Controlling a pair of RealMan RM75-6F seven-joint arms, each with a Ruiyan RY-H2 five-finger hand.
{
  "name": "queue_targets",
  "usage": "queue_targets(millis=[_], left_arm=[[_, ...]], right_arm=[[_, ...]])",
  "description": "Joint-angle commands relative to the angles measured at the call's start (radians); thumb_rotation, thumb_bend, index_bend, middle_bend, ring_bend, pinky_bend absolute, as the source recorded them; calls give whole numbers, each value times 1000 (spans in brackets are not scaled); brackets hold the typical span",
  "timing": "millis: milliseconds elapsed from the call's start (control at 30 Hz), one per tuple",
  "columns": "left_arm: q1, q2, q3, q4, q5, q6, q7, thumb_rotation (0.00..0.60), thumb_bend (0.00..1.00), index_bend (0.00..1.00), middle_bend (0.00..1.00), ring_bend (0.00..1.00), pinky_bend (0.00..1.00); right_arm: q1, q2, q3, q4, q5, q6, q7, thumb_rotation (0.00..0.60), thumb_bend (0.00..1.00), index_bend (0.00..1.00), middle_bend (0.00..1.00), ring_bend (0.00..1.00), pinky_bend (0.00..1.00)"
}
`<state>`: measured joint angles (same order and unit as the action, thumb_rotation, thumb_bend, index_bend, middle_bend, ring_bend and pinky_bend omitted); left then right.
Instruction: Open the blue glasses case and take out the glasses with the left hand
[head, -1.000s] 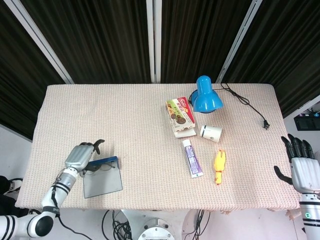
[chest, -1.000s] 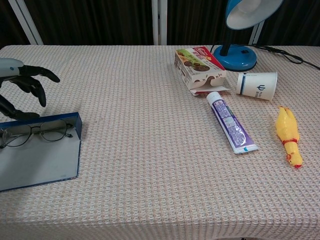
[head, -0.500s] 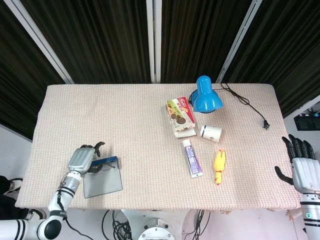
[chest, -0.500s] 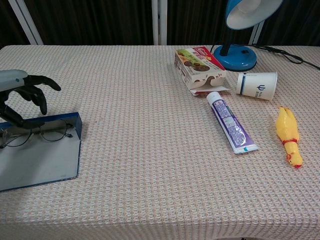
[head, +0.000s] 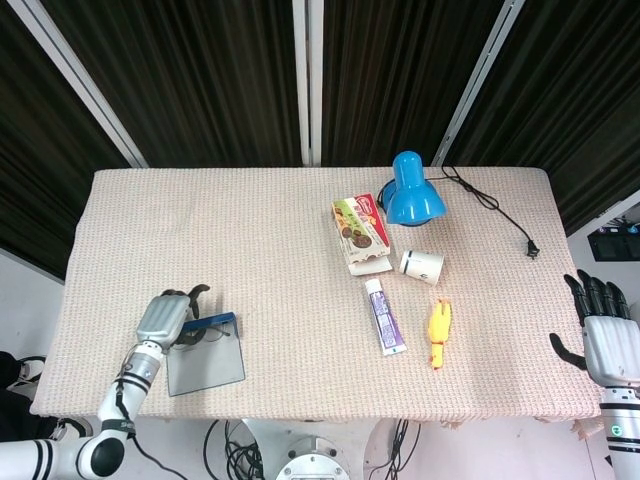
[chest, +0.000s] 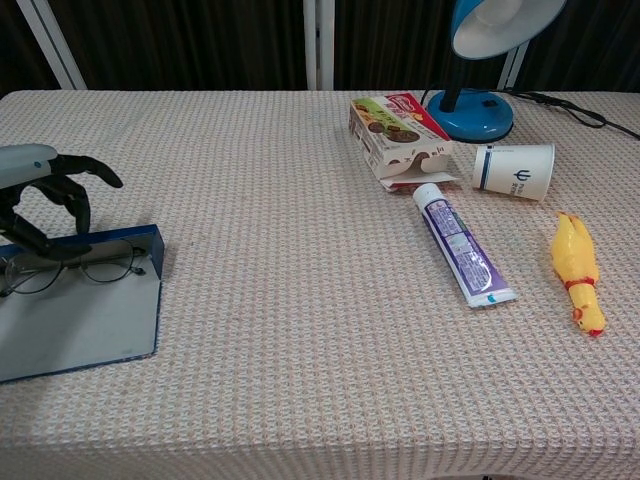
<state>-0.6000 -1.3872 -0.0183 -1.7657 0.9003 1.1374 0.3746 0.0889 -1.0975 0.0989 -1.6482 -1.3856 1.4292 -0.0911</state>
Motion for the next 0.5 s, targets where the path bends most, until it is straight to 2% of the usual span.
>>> queue_targets(millis=[33, 500], left_arm=[[5, -6, -3, 8, 9, 0, 3, 600, 287, 180, 477, 297, 235], [17, -13, -21, 29, 24, -30, 2, 600, 312, 191, 518, 312, 235]], right_arm=[[0, 0, 0, 1, 1, -1, 0, 600, 228, 0, 0, 0, 0], [1, 0, -2, 2, 6, -9, 1, 600, 228, 0, 0, 0, 0]])
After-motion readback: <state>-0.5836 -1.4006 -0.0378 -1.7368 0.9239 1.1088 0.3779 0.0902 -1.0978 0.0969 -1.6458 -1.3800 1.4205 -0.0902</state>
